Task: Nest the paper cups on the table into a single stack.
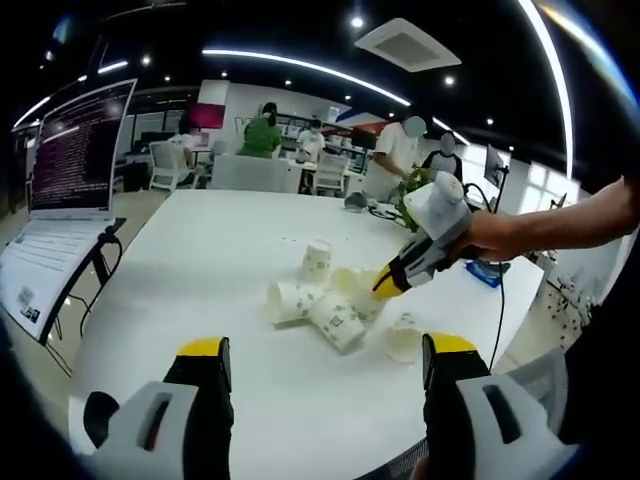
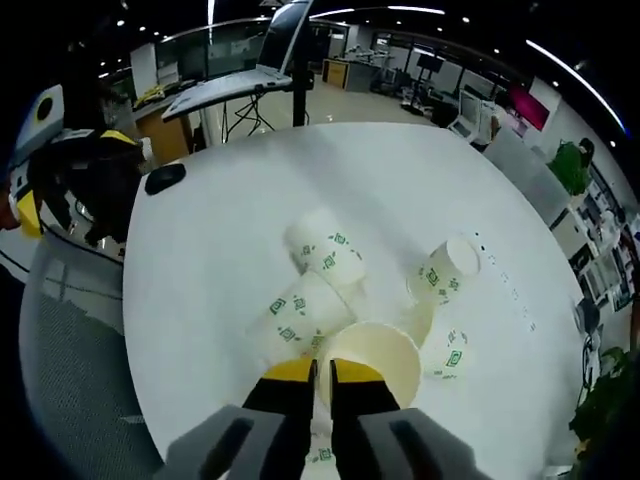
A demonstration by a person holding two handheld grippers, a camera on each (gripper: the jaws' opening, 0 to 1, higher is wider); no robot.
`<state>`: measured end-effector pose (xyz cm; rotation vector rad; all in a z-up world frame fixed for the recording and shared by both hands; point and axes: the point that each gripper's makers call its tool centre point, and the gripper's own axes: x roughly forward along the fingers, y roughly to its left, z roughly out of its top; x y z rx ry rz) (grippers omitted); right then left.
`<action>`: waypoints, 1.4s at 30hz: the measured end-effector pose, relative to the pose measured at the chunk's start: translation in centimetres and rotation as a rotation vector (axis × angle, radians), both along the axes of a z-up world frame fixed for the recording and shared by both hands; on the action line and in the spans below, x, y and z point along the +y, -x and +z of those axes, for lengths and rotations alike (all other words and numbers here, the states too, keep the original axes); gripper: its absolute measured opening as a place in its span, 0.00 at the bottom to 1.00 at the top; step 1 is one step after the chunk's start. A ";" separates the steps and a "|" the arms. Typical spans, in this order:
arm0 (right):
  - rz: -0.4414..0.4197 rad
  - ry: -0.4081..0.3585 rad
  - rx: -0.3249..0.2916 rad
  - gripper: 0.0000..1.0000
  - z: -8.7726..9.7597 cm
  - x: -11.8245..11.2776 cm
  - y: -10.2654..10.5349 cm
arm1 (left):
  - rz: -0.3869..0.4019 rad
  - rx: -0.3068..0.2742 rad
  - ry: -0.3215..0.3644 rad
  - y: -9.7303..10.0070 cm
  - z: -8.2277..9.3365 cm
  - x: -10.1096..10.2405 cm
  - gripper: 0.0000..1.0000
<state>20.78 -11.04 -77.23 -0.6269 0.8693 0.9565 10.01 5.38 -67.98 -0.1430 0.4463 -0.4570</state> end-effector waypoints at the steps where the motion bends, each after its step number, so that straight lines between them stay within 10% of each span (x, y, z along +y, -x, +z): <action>1: -0.007 -0.004 0.000 0.04 0.0 0.0 -0.1 | 0.001 0.000 0.001 0.0 0.0 0.0 0.77; 27: -0.265 -0.266 -0.146 0.59 4.4 -1.7 0.8 | -0.042 0.000 0.003 -0.8 0.0 -1.2 0.77; 42: -0.320 -0.112 -0.219 0.66 -0.1 -4.6 5.2 | -0.066 0.009 -0.003 -0.5 -0.3 -1.9 0.76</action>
